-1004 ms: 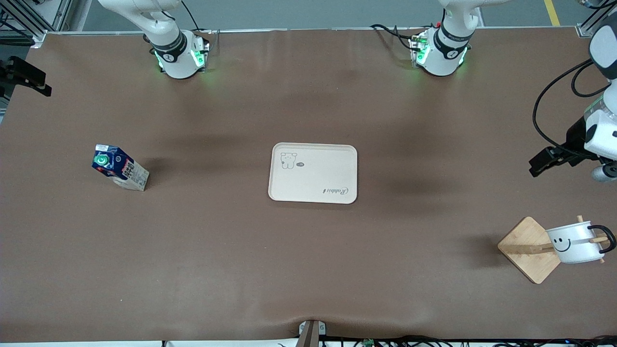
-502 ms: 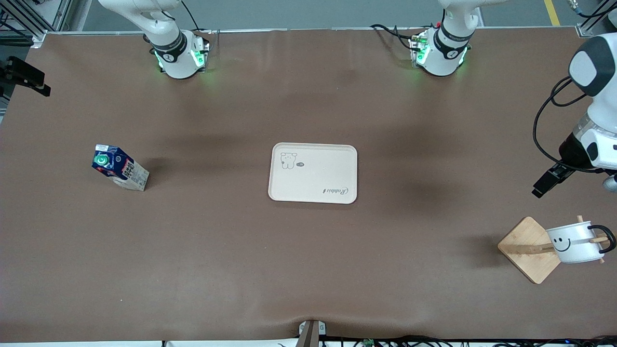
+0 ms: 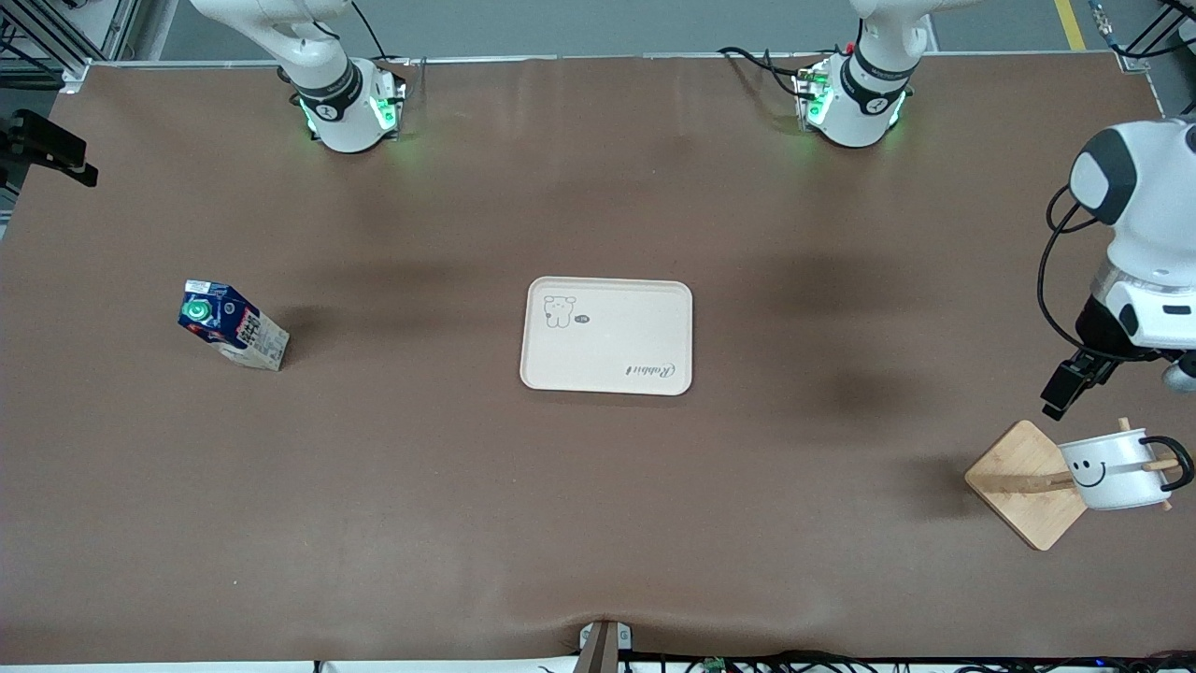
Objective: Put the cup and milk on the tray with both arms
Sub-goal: 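Grasp the white mug rim with the left gripper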
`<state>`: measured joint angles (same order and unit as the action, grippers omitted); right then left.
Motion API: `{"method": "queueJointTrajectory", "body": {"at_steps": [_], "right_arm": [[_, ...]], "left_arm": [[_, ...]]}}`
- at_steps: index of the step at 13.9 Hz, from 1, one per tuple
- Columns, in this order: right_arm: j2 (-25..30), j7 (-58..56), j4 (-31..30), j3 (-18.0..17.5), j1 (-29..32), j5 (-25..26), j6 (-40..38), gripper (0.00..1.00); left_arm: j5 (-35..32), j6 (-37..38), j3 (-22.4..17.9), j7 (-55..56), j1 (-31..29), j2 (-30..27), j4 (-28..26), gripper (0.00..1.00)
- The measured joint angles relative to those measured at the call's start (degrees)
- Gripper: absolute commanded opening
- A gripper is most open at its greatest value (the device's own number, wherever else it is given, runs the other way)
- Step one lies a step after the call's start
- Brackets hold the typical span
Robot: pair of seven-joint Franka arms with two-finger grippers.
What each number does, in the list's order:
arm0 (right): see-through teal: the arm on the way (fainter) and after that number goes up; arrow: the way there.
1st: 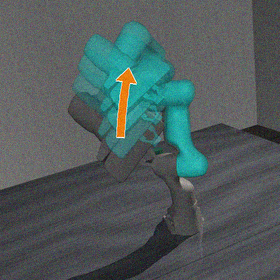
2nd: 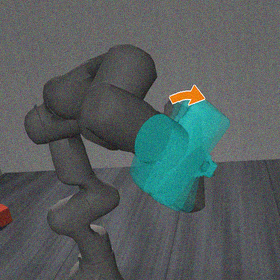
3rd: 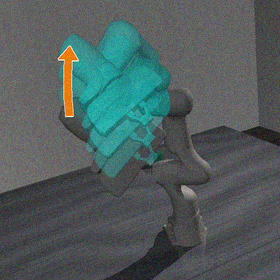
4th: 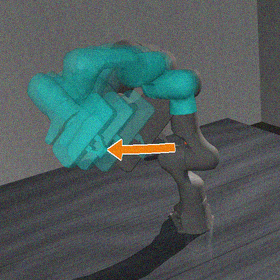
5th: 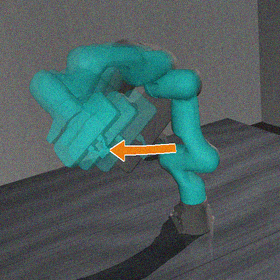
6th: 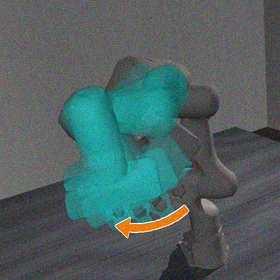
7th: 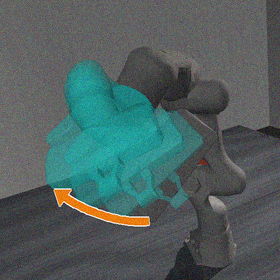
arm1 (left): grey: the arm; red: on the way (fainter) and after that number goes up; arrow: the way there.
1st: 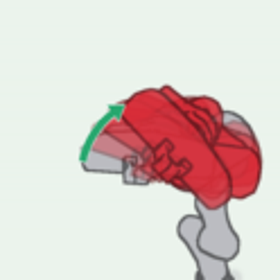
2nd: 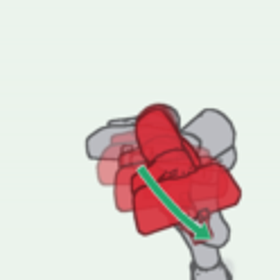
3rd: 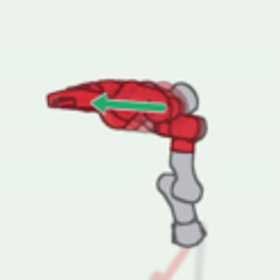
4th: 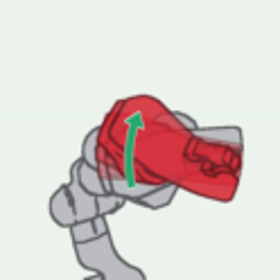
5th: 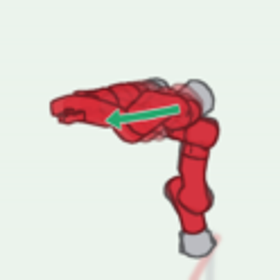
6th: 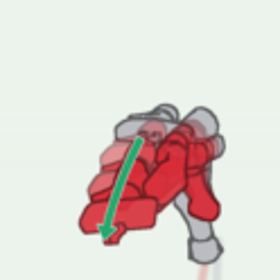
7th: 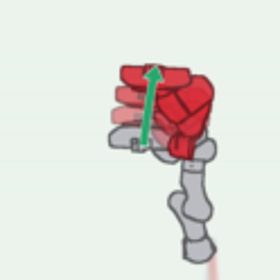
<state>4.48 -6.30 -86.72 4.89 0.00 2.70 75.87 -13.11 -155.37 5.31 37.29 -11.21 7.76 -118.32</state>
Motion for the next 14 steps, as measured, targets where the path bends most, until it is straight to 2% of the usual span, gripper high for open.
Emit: {"method": "queueJointTrajectory", "body": {"at_steps": [3, 5, 6, 8, 11, 14], "right_arm": [[-0.1, 0.0, 0.0, 0.0, 0.2, 0.0, 0.0, 1.00], [-0.1, 0.0, 0.0, 0.0, 0.2, 0.0, 0.0, 1.00], [-0.1, 0.0, 0.0, 0.0, 0.3, 0.0, 0.0, 1.00], [-0.1, 0.0, 0.0, 0.0, 0.3, 0.0, 0.0, 1.00], [-0.2, 0.0, 0.0, 0.0, 0.3, 0.0, 0.0, 1.00], [-0.2, 0.0, 0.0, -0.1, 0.3, -0.1, 0.0, 1.00]], "left_arm": [[-0.6, -7.6, 0.1, 0.0, 0.0, 3.8, 0.0, 1.00], [-2.6, -9.9, 0.1, 0.0, 0.0, 4.9, 0.1, 0.98], [-4.7, -10.6, 0.1, 0.0, 0.0, 5.2, 0.2, 0.98], [-7.8, -11.3, 0.0, 0.1, -0.3, 5.5, 0.6, 0.91], [-9.5, -12.3, 0.0, 0.1, -0.7, 6.2, 0.9, 0.89], [-9.6, -12.9, 0.0, 0.1, -0.8, 7.0, 1.4, 0.82]]}}
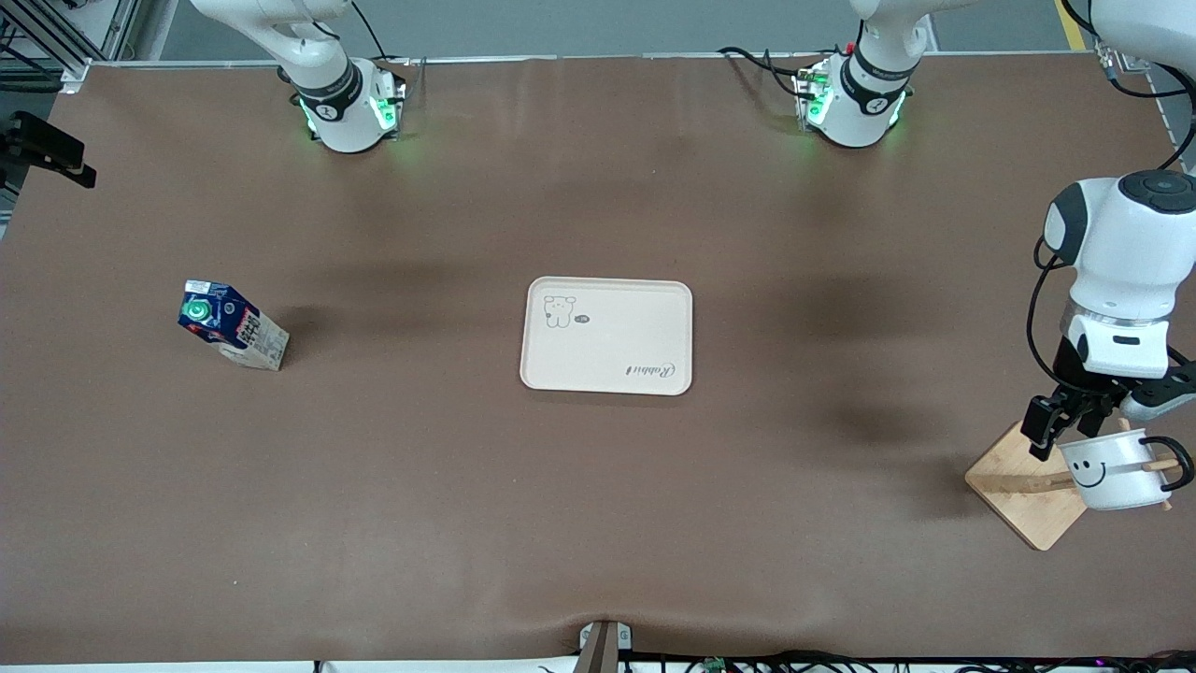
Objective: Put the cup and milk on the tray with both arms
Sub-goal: 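Grasp the white mug rim with the left gripper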
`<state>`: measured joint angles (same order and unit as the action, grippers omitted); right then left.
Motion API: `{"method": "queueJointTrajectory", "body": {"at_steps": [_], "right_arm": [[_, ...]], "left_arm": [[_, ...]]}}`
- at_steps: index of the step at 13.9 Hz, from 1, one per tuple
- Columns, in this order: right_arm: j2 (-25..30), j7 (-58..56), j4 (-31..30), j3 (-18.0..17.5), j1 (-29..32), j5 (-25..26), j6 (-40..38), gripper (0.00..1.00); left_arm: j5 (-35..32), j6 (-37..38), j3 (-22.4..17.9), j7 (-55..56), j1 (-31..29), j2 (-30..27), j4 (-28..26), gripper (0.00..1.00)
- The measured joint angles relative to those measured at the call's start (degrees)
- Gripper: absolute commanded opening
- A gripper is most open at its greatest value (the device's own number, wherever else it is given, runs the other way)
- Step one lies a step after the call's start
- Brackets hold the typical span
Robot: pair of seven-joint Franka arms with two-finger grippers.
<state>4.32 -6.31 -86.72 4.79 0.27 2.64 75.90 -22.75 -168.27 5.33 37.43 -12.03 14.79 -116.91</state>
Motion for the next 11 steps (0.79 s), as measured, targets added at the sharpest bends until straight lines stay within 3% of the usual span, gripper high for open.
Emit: {"method": "queueJointTrajectory", "body": {"at_steps": [9, 11], "right_arm": [[0.0, 0.0, 0.0, 0.0, 0.1, 0.0, 0.3, 1.00], [-0.1, 0.0, 0.0, 0.0, 0.1, 0.0, 0.3, 1.00]], "left_arm": [[-3.6, -0.3, -0.2, 0.0, -1.3, 2.6, 2.9, 0.63], [-4.3, -0.3, -0.2, 0.0, -1.8, 2.9, 3.5, 0.54]]}}
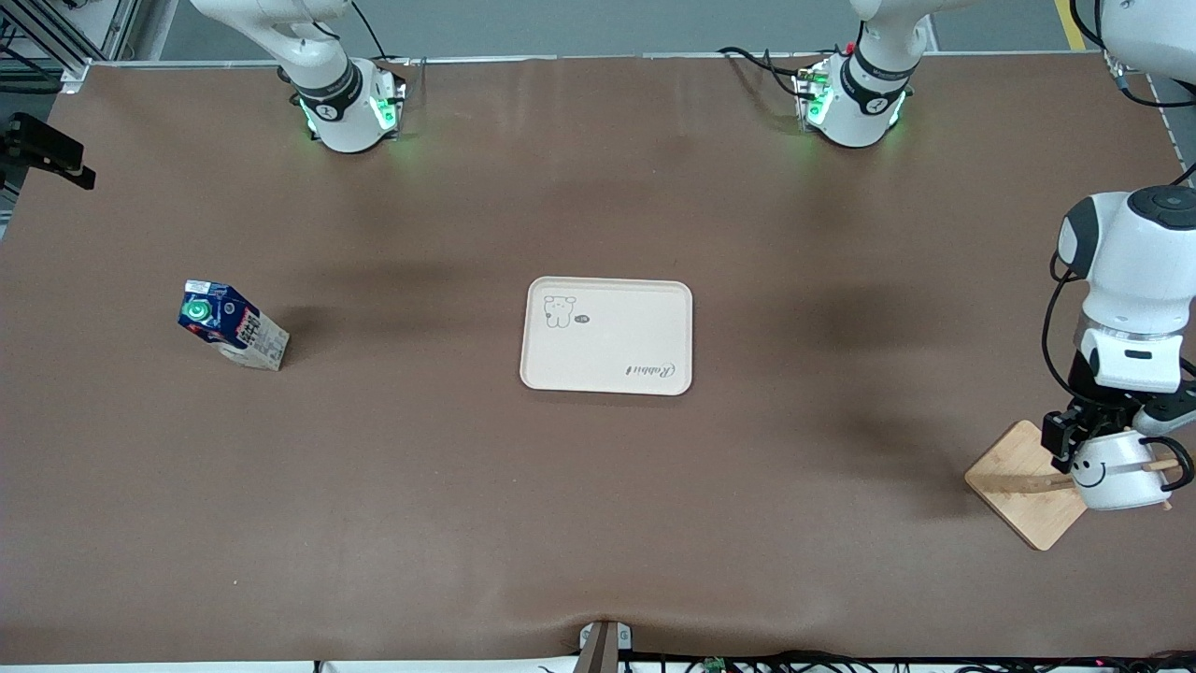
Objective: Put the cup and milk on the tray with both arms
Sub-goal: 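Grasp the white mug rim with the left gripper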
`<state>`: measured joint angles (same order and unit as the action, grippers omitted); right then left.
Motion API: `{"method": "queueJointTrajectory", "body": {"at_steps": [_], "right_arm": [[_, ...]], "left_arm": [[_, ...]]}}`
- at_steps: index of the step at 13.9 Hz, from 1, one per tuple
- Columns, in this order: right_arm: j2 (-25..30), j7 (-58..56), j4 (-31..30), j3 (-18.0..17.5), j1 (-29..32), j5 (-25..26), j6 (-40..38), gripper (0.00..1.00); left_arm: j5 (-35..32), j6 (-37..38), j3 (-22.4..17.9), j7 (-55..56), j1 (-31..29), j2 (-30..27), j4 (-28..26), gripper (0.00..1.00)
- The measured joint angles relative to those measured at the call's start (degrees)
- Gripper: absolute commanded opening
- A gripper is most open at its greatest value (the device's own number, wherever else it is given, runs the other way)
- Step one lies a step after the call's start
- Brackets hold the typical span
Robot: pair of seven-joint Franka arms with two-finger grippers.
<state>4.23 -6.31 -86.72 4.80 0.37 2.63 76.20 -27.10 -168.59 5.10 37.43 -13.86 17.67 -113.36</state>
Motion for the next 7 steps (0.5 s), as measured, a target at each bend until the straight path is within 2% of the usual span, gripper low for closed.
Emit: {"method": "queueJointTrajectory", "body": {"at_steps": [3, 4, 5, 7], "right_arm": [[-0.1, 0.0, 0.0, 0.0, 0.0, 0.0, 0.0, 1.00], [-0.2, 0.0, 0.0, 0.0, 0.0, 0.0, 0.0, 1.00], [-0.3, 0.0, 0.0, 0.0, 0.0, 0.0, 0.1, 1.00], [-0.4, 0.0, 0.0, 0.0, 0.0, 0.0, 0.1, 1.00]], "left_arm": [[-0.1, 0.0, 0.0, 0.0, -0.1, 0.5, 0.5, 0.22], [-0.1, 0.0, 0.1, 0.0, 0.0, 0.6, 0.6, 0.05], [-0.1, -0.1, 0.1, 0.0, 0.0, 0.7, 0.6, 0.00], [-0.2, -0.1, 0.4, 0.0, 0.3, 0.7, 0.7, 0.00]]}}
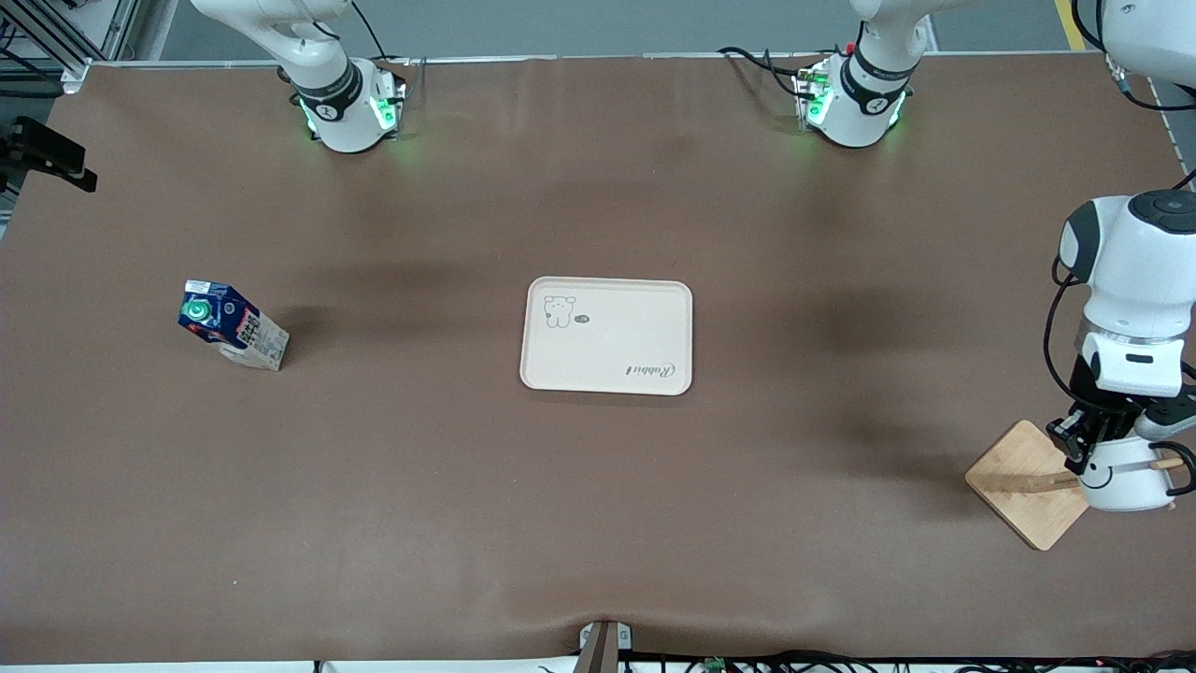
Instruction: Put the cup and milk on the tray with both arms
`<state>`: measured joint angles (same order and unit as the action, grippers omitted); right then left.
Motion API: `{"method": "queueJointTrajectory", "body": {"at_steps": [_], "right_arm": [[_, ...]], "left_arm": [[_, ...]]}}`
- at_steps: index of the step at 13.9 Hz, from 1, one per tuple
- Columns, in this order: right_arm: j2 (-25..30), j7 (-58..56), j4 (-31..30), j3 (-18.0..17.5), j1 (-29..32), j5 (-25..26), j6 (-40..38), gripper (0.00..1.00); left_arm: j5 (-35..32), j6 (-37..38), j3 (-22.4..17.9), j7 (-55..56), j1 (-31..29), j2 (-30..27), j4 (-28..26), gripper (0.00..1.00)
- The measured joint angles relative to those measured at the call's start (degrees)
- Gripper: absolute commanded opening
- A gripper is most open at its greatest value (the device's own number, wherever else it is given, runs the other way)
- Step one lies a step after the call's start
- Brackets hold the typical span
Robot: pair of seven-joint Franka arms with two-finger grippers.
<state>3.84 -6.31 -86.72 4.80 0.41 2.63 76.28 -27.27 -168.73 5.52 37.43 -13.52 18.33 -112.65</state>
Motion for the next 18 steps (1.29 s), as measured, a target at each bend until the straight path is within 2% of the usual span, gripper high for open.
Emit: {"method": "queueJointTrajectory", "body": {"at_steps": [6, 9, 14, 18], "right_arm": [[-1.0, 0.0, 0.1, -0.1, 0.0, -0.6, 0.5, 1.00], [-3.5, 0.0, 0.1, 0.0, 0.2, -0.6, 1.8, 1.00], [-9.9, -0.2, 0.1, 0.1, 2.7, -0.6, 2.9, 1.00], [-12.4, -0.2, 1.6, 0.1, 2.8, -0.5, 3.4, 1.00]], "left_arm": [[-0.4, 0.0, 0.4, -0.1, 0.5, 0.0, 0.7, 0.00], [-0.4, 1.2, 0.5, -0.1, 2.0, -0.2, 1.5, 0.00], [-0.4, 15.0, 1.7, -0.1, 6.2, -4.8, 3.6, 0.00], [0.4, 26.4, 6.9, 0.6, 6.3, -9.3, 3.7, 0.00]]}}
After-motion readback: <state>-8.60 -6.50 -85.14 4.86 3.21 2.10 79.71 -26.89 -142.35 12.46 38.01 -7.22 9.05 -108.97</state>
